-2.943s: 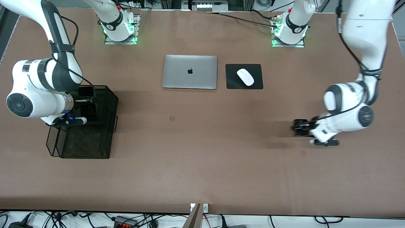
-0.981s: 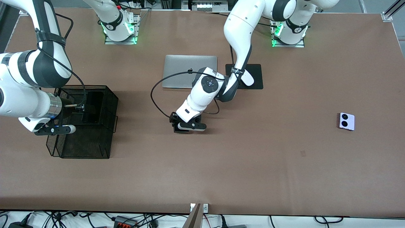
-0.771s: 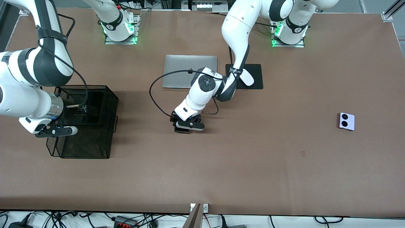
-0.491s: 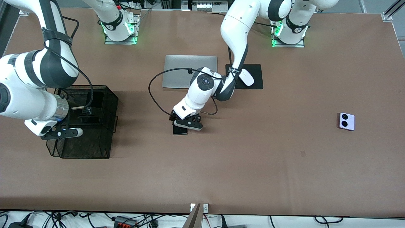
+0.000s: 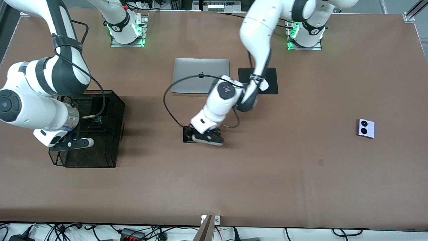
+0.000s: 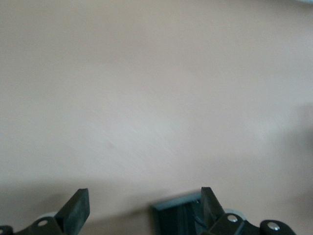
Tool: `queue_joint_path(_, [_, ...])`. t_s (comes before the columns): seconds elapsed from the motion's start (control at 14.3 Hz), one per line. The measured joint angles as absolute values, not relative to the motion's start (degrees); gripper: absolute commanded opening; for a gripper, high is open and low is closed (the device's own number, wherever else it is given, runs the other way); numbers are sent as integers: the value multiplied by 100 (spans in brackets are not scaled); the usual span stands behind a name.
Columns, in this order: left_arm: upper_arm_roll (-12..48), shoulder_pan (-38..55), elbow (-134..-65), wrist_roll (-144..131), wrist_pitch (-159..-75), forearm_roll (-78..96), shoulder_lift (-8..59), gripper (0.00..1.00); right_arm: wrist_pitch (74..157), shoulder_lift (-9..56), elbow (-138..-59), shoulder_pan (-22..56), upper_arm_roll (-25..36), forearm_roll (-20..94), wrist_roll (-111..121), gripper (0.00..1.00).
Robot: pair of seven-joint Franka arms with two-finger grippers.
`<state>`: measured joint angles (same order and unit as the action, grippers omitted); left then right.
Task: Place phones with both arms
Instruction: 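Set the black flip phone mid-table with the left gripper while the right withdraws, then grasp the black flip phone with the right gripper while the left reaches the white phone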
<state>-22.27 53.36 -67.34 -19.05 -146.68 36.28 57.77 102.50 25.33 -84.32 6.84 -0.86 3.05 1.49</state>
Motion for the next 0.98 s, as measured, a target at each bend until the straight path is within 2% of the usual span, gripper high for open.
queue_joint_path(0.14, [-1966, 4721, -7270, -1871, -14420, 3223, 5004, 100, 10348, 2569, -8430, 810, -90, 305, 149, 100])
queue_joint_path(0.42, [-1710, 3808, -8008, -1388, -13235, 2787, 3783, 100, 10767, 2802, -8431, 1170, -106, 314, 147, 100])
queue_joint_path(0.7, [-1332, 2547, -8767, 92, -12411, 2103, 3065, 100, 11634, 3412, -8417, 1826, -128, 334, -52, 100])
queue_joint_path(0.98, [-1165, 1733, -9651, 553, -12302, 860, 2652, 100, 12439, 3982, -8401, 2497, -128, 333, -1035, 100])
